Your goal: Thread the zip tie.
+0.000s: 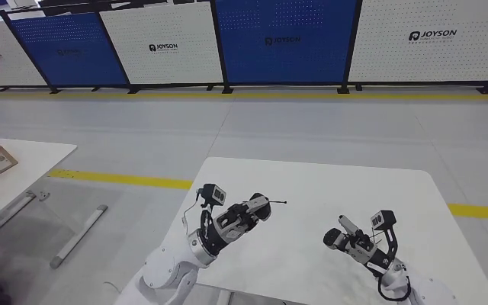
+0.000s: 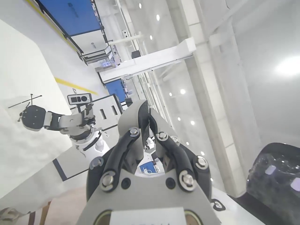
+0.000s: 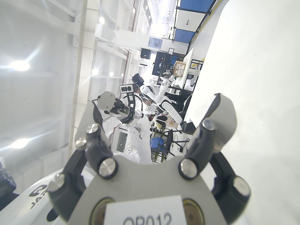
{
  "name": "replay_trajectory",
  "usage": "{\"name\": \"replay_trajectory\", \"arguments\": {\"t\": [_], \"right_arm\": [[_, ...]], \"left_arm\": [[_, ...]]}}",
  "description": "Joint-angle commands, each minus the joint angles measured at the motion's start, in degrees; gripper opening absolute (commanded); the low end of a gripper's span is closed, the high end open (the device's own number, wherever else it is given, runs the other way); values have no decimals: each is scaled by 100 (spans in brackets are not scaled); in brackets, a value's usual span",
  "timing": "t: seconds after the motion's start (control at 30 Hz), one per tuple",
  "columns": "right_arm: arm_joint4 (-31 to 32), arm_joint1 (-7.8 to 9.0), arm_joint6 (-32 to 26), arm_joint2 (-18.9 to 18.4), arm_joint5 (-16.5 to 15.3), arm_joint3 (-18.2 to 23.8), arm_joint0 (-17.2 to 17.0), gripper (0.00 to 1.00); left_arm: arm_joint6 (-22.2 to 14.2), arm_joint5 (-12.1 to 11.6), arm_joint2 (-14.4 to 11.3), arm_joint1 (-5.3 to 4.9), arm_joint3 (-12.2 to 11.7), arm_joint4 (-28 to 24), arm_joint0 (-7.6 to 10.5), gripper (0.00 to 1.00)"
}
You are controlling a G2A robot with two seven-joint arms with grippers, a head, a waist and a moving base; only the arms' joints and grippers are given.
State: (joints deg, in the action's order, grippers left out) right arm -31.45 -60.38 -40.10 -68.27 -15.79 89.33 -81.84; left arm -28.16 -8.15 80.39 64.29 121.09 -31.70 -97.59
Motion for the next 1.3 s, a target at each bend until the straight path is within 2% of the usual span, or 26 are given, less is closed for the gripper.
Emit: {"name": "replay_trajectory", "arguments": {"t": [0.0,0.1,0.2,0.27,0.5,0.6,0.9,1.0,1.03,1.07,1.2,1.27], "right_arm": [[0,0,0,0,0,0,0,100],[0,0,0,0,0,0,0,100],[0,0,0,0,0,0,0,100],[0,0,0,0,0,0,0,100],[0,0,0,0,0,0,0,100],[0,0,0,0,0,0,0,100],[28,-1,33,-7,3,29,1,100],[135,39,-54,-228,118,201,-28,100],[211,70,-207,-343,226,231,-24,100],[321,122,-525,-518,472,270,17,100],[291,254,-1060,-1185,980,338,37,100],[548,319,-1300,-1392,1413,388,92,100]], "left_arm": [[3,-1,-6,1,-9,-3,7,0],[3,-1,-6,1,-9,-3,7,0],[161,157,-224,12,-293,387,119,0],[280,200,-463,32,-554,639,216,0],[647,216,-1110,106,-1416,1349,586,0],[801,254,-1351,144,-1641,1498,729,0],[801,254,-1351,144,-1641,1498,729,0],[801,254,-1351,144,-1641,1498,729,0],[801,254,-1351,144,-1641,1498,729,0],[801,254,-1351,144,-1641,1498,729,0],[801,254,-1351,144,-1641,1498,729,0],[801,254,-1351,144,-1641,1498,729,0]]}}
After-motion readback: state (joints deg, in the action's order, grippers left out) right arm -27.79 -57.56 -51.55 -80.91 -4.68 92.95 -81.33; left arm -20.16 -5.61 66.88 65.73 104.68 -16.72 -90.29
